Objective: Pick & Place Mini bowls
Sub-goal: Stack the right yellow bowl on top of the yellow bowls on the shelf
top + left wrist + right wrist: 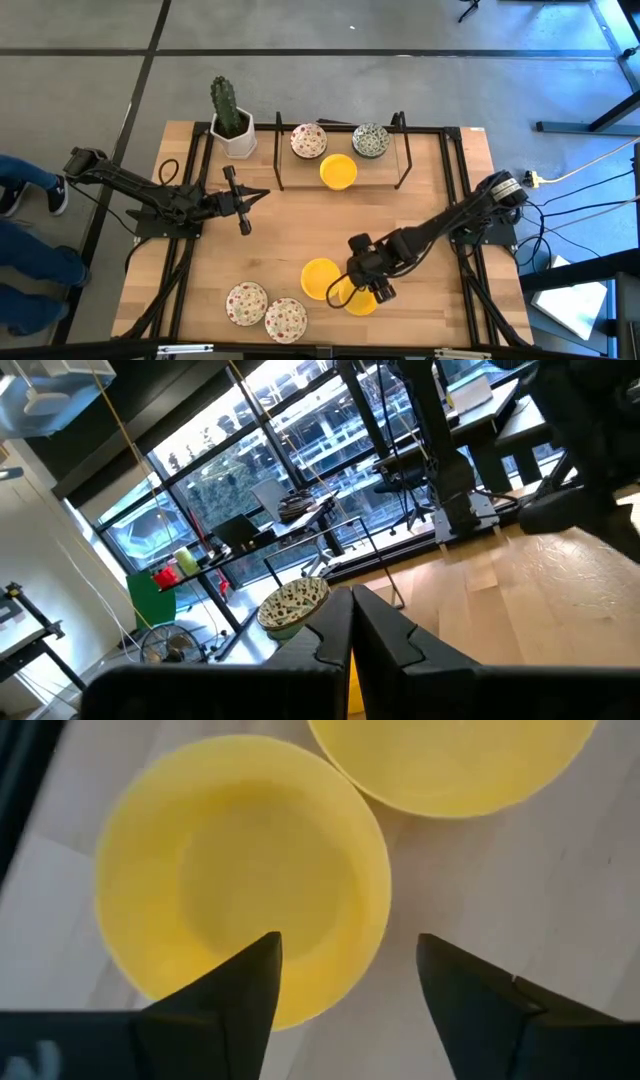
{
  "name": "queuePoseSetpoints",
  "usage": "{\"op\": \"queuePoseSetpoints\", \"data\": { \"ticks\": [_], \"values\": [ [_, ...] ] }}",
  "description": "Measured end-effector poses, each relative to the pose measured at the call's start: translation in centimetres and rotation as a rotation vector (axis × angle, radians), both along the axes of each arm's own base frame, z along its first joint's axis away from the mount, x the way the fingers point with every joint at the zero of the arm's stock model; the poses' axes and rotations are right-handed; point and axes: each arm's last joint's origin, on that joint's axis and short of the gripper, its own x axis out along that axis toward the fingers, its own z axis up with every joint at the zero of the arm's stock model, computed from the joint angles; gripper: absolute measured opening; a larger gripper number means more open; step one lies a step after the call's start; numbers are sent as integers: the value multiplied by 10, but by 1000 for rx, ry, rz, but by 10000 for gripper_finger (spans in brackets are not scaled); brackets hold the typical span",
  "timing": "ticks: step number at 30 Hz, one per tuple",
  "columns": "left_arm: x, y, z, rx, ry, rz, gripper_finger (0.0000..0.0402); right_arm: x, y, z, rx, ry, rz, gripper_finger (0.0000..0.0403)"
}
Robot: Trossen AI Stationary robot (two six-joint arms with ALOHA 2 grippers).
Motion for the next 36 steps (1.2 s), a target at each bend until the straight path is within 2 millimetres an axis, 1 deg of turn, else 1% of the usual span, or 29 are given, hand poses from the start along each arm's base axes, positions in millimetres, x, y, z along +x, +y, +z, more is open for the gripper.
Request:
{"op": "queuePoseSetpoints", "data": {
  "ticks": [4, 7, 11, 17, 20, 23, 26, 29, 30, 33, 36],
  "values": [
    [0, 0, 0, 0, 0, 0, 4, 0, -8, -9, -3, 19, -30, 233],
    [0, 0, 0, 0, 0, 0, 4, 0, -13, -15, 29, 30, -42, 228],
    [0, 0, 0, 0, 0, 0, 4, 0, -14, -24, 74, 24, -37, 219],
    [0, 0, 0, 0, 0, 0, 4, -6, -16, -36, 67, 38, -39, 199],
    [0, 0, 0, 0, 0, 0, 4, -7, -17, -37, 57, 42, -43, 173],
    [0, 0, 0, 0, 0, 0, 4, -6, -19, -37, 59, 41, -50, 137],
    [0, 0, 0, 0, 0, 0, 4, -5, -21, -38, 60, 47, -52, 86],
    [0, 0, 0, 0, 0, 0, 4, -5, -26, -38, 53, 64, -60, 23],
    [0, 0, 0, 0, 0, 0, 4, -5, -27, -38, 59, 69, -62, 14],
    [0, 0, 0, 0, 0, 0, 4, -4, -33, -38, 67, 86, -74, 14],
    [0, 0, 0, 0, 0, 0, 4, -4, -38, -37, 81, 112, -45, 8]
  ]
}}
